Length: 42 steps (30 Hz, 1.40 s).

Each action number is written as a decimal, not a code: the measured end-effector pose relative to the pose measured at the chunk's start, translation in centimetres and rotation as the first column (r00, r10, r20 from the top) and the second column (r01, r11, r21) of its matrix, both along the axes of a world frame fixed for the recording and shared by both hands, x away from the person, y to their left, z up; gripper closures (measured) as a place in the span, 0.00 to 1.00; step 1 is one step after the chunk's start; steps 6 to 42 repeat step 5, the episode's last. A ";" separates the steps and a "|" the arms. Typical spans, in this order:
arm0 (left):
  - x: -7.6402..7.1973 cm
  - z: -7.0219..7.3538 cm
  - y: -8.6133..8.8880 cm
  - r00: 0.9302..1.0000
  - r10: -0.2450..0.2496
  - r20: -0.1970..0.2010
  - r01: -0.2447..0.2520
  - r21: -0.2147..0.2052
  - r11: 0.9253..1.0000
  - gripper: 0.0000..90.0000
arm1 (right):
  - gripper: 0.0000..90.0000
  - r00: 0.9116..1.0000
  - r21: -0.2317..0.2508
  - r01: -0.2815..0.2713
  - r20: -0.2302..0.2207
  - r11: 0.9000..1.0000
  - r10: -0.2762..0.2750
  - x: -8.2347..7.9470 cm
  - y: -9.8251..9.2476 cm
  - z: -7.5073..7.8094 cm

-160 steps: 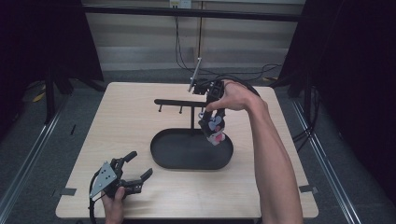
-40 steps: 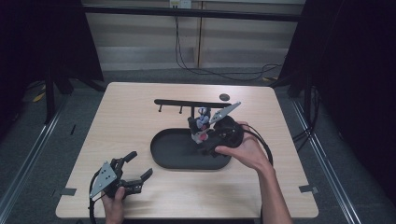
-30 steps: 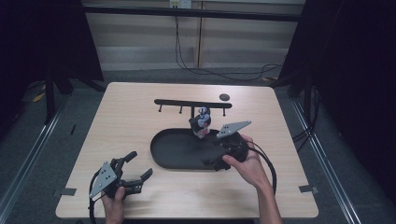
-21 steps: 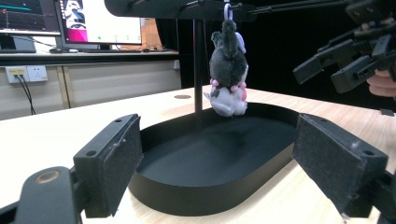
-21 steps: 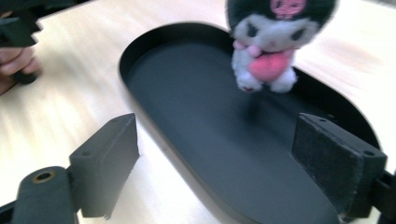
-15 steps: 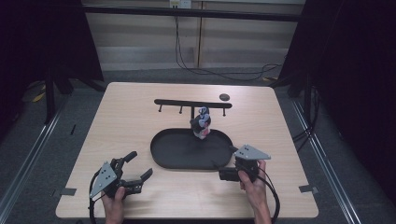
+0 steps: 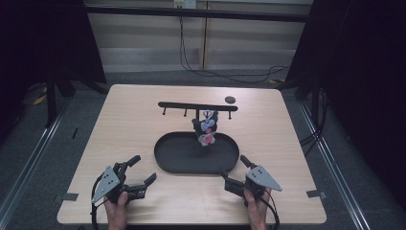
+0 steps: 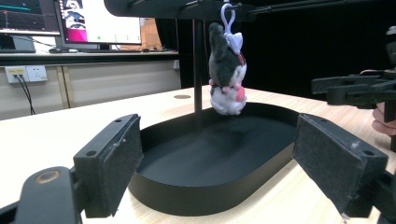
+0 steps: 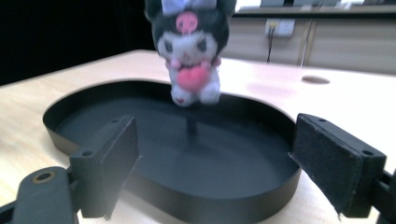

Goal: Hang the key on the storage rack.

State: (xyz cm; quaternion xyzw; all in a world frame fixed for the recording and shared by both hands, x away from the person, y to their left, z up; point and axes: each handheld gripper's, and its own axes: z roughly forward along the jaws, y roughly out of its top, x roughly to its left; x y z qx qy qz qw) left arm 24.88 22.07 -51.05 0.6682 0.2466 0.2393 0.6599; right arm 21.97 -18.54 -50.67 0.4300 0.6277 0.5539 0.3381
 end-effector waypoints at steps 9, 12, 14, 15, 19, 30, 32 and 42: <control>0.0 0.0 0.0 1.000 0.003 -0.006 -0.003 -0.003 1.000 0.17 | 0.15 0.988 0.044 -0.015 0.152 0.999 0.008 -1.4 -0.4 -0.5; 0.0 0.0 0.0 1.000 0.003 -0.006 -0.003 -0.003 1.000 0.17 | 0.15 0.988 0.044 -0.015 0.152 0.999 0.008 -1.4 -0.4 -0.5; 0.0 0.0 0.0 1.000 0.003 -0.006 -0.003 -0.003 1.000 0.17 | 0.15 0.988 0.044 -0.015 0.152 0.999 0.008 -1.4 -0.4 -0.5; 0.0 0.0 0.0 1.000 0.003 -0.006 -0.003 -0.003 1.000 0.17 | 0.15 0.988 0.044 -0.015 0.152 0.999 0.008 -1.4 -0.4 -0.5; 0.0 0.0 0.0 1.000 0.003 -0.006 -0.003 -0.003 1.000 0.17 | 0.15 0.988 0.044 -0.015 0.152 0.999 0.008 -1.4 -0.4 -0.5; 0.0 0.0 0.0 1.000 0.003 -0.006 -0.003 -0.003 1.000 0.17 | 0.15 0.988 0.044 -0.015 0.152 0.999 0.008 -1.4 -0.4 -0.5; 0.0 0.0 0.0 1.000 0.003 -0.006 -0.003 -0.003 1.000 0.17 | 0.15 0.988 0.044 -0.015 0.152 0.999 0.008 -1.4 -0.4 -0.5; 0.0 0.0 0.0 1.000 0.003 -0.006 -0.003 -0.003 1.000 0.17 | 0.15 0.988 0.044 -0.015 0.152 0.999 0.008 -1.4 -0.4 -0.5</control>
